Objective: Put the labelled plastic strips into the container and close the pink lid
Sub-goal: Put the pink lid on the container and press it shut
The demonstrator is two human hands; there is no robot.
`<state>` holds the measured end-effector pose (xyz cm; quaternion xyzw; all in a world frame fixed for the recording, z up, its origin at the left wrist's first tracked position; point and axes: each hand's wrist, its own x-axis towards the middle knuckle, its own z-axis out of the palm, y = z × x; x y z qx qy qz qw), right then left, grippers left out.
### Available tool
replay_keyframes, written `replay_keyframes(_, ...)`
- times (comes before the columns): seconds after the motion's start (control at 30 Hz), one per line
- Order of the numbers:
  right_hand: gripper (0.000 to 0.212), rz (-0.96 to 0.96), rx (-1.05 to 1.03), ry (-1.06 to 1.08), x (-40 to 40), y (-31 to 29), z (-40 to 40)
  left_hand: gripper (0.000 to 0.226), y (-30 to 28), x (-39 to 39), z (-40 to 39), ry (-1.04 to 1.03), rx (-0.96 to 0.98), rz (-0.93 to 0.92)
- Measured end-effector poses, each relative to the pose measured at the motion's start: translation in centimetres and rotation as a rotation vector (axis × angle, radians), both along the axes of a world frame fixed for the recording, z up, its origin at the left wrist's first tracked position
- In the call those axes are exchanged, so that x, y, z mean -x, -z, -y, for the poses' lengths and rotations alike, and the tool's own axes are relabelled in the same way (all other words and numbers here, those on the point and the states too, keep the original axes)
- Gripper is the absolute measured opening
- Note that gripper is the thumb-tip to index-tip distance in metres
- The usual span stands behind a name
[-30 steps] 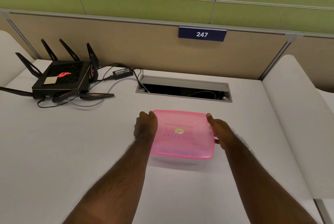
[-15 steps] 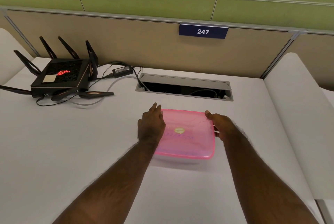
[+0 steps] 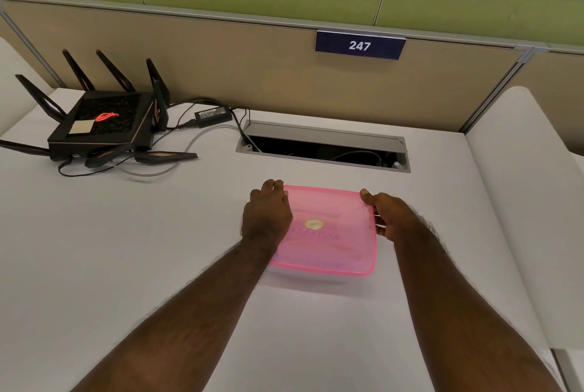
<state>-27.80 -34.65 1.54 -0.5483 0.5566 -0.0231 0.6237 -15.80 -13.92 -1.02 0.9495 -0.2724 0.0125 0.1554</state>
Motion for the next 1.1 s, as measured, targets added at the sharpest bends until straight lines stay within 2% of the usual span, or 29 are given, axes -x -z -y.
replay_keyframes(0.43, 0.041, 0.007, 0.016, -0.005, 0.4, -0.3, -0.3, 0.039, -0.1, -0.6, 0.2, 0.036, 0.056, 0.014)
replay_keyframes(0.6, 0.042, 0.027, 0.106, -0.016, 1.1, 0.1, -1.3, 0.042, -0.1, -0.8, 0.2, 0.027, 0.096, -0.067)
replay_keyframes(0.73, 0.043, 0.075, 0.151, -0.111, 2.6, -0.5, -2.6, 0.048, -0.8, -2.1, -0.2, 0.026, 0.215, -0.299)
replay_keyframes(0.83, 0.044, 0.125, 0.059, -0.224, 5.5, -1.0, -3.3, 0.051, -1.6, -3.1, -2.3, -0.120, 0.297, -0.477)
replay_keyframes(0.97, 0.049, 0.115, -0.104, -0.255, 9.1, -0.1, -4.5, 0.041, -2.2, -1.3, -7.3, -0.250, 0.460, -1.022)
replay_keyframes(1.1, 0.042, 0.163, -0.175, -0.140, 10.5, 0.8, -5.5, 0.030, -1.7, 0.3, -10.5, -0.300, 0.572, -1.330)
